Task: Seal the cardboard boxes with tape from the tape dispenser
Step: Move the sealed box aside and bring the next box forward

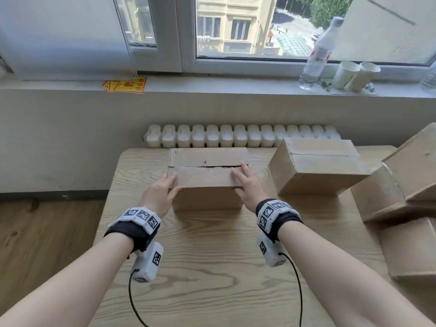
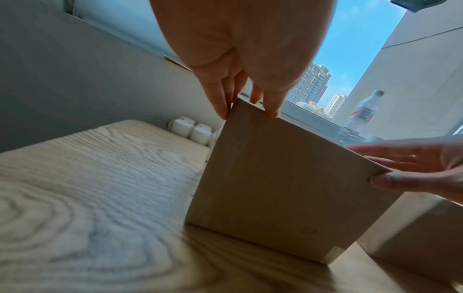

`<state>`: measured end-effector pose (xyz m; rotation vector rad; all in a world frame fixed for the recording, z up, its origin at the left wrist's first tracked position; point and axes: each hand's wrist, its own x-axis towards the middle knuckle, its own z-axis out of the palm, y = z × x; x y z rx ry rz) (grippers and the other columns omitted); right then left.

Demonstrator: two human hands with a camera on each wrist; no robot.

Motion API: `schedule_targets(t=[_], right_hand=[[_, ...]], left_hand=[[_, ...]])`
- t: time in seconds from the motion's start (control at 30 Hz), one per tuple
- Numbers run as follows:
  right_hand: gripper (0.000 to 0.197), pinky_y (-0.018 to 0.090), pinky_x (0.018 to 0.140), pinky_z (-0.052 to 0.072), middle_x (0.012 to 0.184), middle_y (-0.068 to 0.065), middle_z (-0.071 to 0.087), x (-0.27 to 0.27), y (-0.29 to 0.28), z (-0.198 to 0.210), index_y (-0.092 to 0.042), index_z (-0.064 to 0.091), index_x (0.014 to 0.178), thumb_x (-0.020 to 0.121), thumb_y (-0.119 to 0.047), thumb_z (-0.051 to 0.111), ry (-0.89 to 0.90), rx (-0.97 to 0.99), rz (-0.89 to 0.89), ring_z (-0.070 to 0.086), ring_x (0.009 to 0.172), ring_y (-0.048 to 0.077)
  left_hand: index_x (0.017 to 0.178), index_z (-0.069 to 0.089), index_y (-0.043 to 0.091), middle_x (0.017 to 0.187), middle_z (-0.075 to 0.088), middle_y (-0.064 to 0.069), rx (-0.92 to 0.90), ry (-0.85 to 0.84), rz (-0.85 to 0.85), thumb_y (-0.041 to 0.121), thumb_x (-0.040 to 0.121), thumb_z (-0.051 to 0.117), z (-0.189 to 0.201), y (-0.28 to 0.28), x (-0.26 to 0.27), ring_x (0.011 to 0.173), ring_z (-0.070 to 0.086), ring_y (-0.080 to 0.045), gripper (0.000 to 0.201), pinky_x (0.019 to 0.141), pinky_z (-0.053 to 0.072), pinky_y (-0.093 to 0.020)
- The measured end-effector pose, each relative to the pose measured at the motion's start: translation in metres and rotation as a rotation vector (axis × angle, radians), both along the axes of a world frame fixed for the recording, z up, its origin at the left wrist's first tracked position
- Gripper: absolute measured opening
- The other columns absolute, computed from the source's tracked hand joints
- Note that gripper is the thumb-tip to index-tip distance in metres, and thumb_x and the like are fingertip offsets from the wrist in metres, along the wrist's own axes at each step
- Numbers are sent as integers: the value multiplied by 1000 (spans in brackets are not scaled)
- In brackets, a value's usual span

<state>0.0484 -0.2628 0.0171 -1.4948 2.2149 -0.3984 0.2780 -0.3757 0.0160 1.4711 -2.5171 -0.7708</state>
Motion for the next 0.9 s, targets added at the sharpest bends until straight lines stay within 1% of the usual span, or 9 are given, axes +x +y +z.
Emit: schedule_targets(t=[0.2,0.33,0.53,0.63,0.7,0.73,0.8,0.87,0.9], right_hand=[[61,23,115,1,160,7,1,-5,87,5,-20,28,148,94,-6,51,-21,-24,-37,-1,147,21],[60,25,115,6,160,5,1,-6,149,7,-19,30,148,94,-6,52,-43,-32,-55,-1,147,19],[58,28,115,10,160,4,3,-5,217,5,-19,33,146,93,-5,53,-69,-55,-30,-1,147,18],[57,30,115,16,160,3,0,-6,237,4,-19,33,146,94,-7,53,-55,-45,-18,-1,147,18],[60,32,114,20,160,2,-1,-8,244,4,-19,29,147,93,-8,54,-48,-42,-8,3,147,19],[64,32,113,25,160,1,-3,-10,246,4,-20,27,148,93,-8,55,-42,-50,-7,9,147,20],[74,33,107,36,160,0,-3,-13,251,-1,-21,21,150,89,-4,59,-24,-71,-19,22,143,23],[79,35,100,44,160,2,0,-17,258,-9,-19,18,150,86,0,60,-3,-80,-66,32,139,26],[78,36,97,46,159,4,4,-19,262,-14,-18,18,150,86,0,59,16,-73,-103,37,136,28]], left_hand=[[140,41,13,146,38,-14,-33,9,-48,33,93,53,4,76,-7,128,46,-30,52,105,38,-38],[140,42,16,148,36,-11,-37,-15,-48,38,92,54,3,134,-11,125,50,-30,54,102,42,-39],[135,49,15,145,40,-15,-60,20,-24,34,90,59,-4,205,-8,126,48,-32,50,103,41,-41],[137,46,16,147,38,-14,-56,22,4,33,91,57,-5,230,-7,122,51,-32,51,101,41,-39],[142,39,18,152,29,-11,-46,-9,0,35,92,54,-6,240,-7,121,52,-29,55,102,38,-36],[144,34,19,154,22,-10,-39,-29,-4,37,93,52,-6,243,-7,124,50,-27,57,103,37,-34],[147,26,20,158,8,-8,-32,-39,-11,38,94,49,-7,248,-9,139,31,-24,60,110,30,-33],[148,24,17,158,3,-8,-74,-19,-39,36,95,47,-7,250,-11,145,11,-21,60,116,16,-32],[148,24,15,158,4,-8,-110,-18,-68,35,96,46,-7,251,-13,146,6,-20,59,118,9,-31]])
